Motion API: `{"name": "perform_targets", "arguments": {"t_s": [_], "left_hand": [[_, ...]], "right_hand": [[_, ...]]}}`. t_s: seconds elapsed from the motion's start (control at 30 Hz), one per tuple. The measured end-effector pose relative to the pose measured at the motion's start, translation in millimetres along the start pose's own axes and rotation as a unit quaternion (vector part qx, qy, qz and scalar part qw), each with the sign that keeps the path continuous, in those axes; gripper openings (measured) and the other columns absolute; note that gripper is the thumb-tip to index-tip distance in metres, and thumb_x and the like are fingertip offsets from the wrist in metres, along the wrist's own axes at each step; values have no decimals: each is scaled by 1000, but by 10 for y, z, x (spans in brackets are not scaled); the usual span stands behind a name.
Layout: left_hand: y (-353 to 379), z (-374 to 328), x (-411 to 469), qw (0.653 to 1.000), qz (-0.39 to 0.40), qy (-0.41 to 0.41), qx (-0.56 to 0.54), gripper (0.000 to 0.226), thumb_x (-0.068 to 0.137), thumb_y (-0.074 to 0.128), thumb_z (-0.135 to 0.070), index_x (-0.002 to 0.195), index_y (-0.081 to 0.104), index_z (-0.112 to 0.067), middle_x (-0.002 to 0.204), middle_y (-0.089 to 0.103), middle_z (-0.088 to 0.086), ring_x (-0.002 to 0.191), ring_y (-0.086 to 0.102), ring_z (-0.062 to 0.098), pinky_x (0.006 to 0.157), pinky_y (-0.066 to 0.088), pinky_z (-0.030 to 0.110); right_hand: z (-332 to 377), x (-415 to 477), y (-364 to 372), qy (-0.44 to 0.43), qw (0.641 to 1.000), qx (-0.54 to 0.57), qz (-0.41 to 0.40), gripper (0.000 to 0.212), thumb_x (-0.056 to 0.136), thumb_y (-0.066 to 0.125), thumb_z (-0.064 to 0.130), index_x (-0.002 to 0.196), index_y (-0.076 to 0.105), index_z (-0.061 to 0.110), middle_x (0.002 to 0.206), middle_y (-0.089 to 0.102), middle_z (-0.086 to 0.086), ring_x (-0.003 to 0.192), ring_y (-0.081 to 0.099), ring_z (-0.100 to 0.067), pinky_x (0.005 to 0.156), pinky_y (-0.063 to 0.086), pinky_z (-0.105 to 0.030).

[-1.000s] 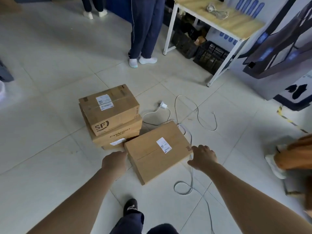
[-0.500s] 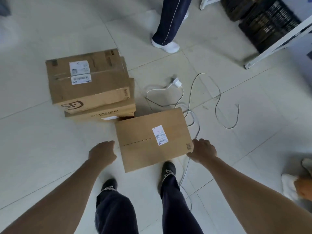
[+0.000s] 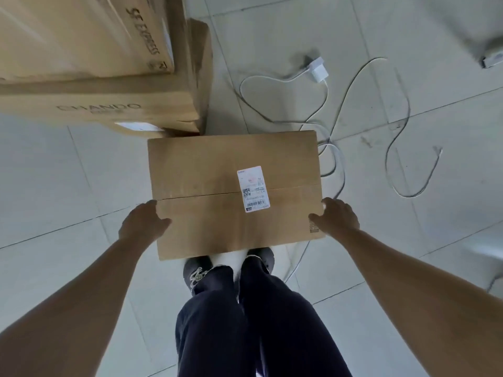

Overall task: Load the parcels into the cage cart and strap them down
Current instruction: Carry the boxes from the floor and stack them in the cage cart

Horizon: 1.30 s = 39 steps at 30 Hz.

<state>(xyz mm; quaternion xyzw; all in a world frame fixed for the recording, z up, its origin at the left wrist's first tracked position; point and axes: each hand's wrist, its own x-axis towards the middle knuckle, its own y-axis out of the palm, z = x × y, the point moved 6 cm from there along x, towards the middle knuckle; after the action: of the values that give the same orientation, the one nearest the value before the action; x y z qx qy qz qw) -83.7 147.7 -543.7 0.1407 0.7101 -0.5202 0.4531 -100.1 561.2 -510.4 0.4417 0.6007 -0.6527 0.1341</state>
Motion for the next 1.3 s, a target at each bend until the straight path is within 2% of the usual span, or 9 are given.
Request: {"name": "perform_targets", "arguments": {"t_s": [0.1,0.27,0.4,0.5,0.57,0.7,0.8,1.07,1.3], "left_hand": [[363,112,408,998,-21,-22,-46,55,85,66,-33,132,47,-11,130,54,13,122,50,35,95,44,44],[818,282,894,987,-41,-98,-122,76,84,68,-44,135,32,0,133,48,24,122,48,42,98,43,52],[960,352,1062,963,-62,-124,-231,72,82,70,-43,130,39,1,127,55,21,115,54,39,90,46,46],[987,372,1047,951,-75,-137,-268,71,81,72,-41,131,41,-1,127,56,16,112,55,37,80,46,40],[940,381,1006,946,-85,-142,-278,72,79,74,-42,130,41,-4,127,57,14,112,55,37,83,48,43],[687,441,834,943,-104,-149,-278,72,76,73,-46,131,42,-10,125,58,11,108,56,37,88,51,52],[409,501,603,943,-125,-144,-273,68,78,70,-45,132,44,-13,122,60,9,106,57,37,84,51,48],[-241,781,-108,947,-133,-146,-254,66,79,67,-48,131,46,-13,124,60,11,113,55,38,93,47,49],[-721,1037,-822,941,-141,-148,-270,67,78,67,-52,129,46,-13,122,61,12,107,57,40,85,52,53]], "right_hand": [[-47,456,340,6,1000,11,-13,61,88,61,45,138,45,14,134,51,-13,127,45,-32,98,42,-42],[-112,1008,748,59,990,121,-40,71,89,62,45,141,35,5,134,48,-21,127,44,-38,102,38,-45],[-158,1249,885,103,979,165,-57,73,89,59,50,140,35,4,138,47,-21,129,40,-38,105,34,-45],[-159,1317,922,124,966,220,-51,77,83,65,51,138,37,5,137,47,-19,126,46,-39,103,40,-48],[-133,1298,896,125,965,223,-55,77,82,68,50,137,39,5,135,48,-19,123,48,-40,102,42,-47],[-83,1073,748,120,971,192,-76,77,81,67,52,135,41,3,134,47,-20,125,45,-41,102,38,-46],[-55,781,629,123,972,187,-70,77,80,66,55,133,44,4,132,48,-20,124,44,-40,102,37,-45],[20,-170,106,121,970,191,-89,73,82,64,53,136,43,9,131,49,-17,124,41,-36,101,37,-47],[202,-881,-536,92,970,189,-124,73,83,65,52,136,42,9,132,47,-17,125,40,-37,103,39,-49]]}}
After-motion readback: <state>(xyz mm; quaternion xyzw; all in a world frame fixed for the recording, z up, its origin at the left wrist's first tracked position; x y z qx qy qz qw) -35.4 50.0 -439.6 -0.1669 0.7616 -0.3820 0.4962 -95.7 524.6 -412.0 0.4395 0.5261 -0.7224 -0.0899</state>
